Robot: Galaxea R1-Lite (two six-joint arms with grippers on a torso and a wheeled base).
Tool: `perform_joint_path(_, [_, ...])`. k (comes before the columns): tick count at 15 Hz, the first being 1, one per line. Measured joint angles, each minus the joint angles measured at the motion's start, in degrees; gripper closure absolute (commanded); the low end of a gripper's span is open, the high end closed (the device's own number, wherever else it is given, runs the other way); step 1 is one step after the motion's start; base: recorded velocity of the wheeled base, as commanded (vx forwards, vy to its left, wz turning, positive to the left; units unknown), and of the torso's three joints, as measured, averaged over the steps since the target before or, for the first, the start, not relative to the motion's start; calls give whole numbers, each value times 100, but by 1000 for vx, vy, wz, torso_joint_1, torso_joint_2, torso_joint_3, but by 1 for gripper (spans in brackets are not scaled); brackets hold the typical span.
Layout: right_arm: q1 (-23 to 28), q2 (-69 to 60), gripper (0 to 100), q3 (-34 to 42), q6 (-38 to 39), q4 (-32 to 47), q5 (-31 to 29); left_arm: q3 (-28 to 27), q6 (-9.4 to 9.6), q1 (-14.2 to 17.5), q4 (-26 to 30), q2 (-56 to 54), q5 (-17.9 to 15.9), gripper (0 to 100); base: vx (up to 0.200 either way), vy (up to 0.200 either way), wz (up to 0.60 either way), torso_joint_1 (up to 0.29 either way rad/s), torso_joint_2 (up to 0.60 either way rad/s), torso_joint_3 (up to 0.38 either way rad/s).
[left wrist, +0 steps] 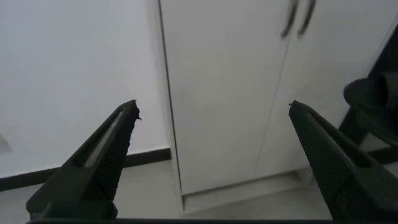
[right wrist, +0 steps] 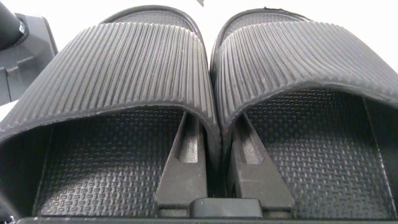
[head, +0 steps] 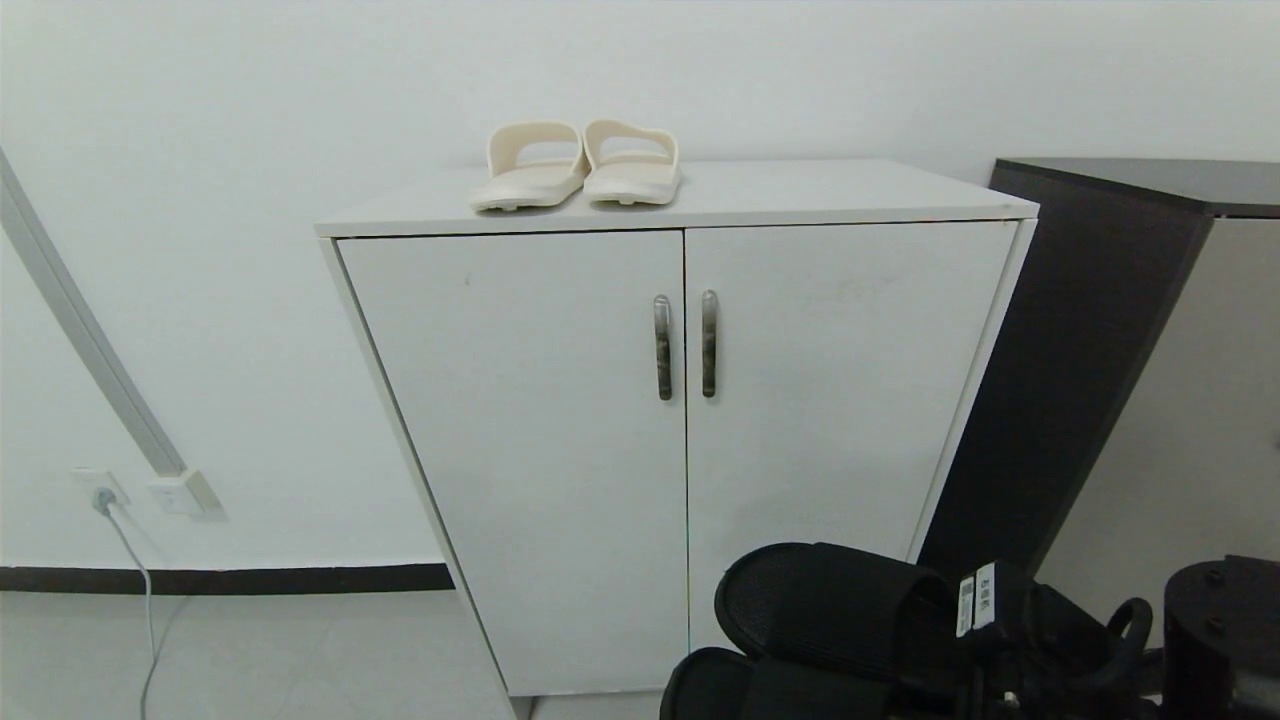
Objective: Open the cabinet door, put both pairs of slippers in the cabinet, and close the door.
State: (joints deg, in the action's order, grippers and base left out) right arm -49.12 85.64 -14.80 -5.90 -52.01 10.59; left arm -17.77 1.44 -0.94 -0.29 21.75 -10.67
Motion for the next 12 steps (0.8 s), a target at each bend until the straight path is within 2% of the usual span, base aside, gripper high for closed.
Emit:
perform_joint_path(2, [-7, 13, 100, 30, -4, 0, -11, -27, -24, -11, -608, 678, -239, 0, 0, 0, 0, -17, 97, 105])
perform_joint_path(4, [-9, 28, 100, 34, -6, -2, -15, -50, -60, -171, -1404, 1417, -427, 0, 0, 0, 0, 0, 0, 0])
perform_joint_path(7, [-9, 39, 100, 39, -6, -2, -22, -284, -73, -848, -2248, 2400, -529, 0, 0, 0, 0, 0, 0, 0])
perform_joint_path(12, [-9, 38, 100, 74, -6, 2, -26, -1209, -76, -1690, -2458, 3671, -646, 0, 0, 0, 0, 0, 0, 0])
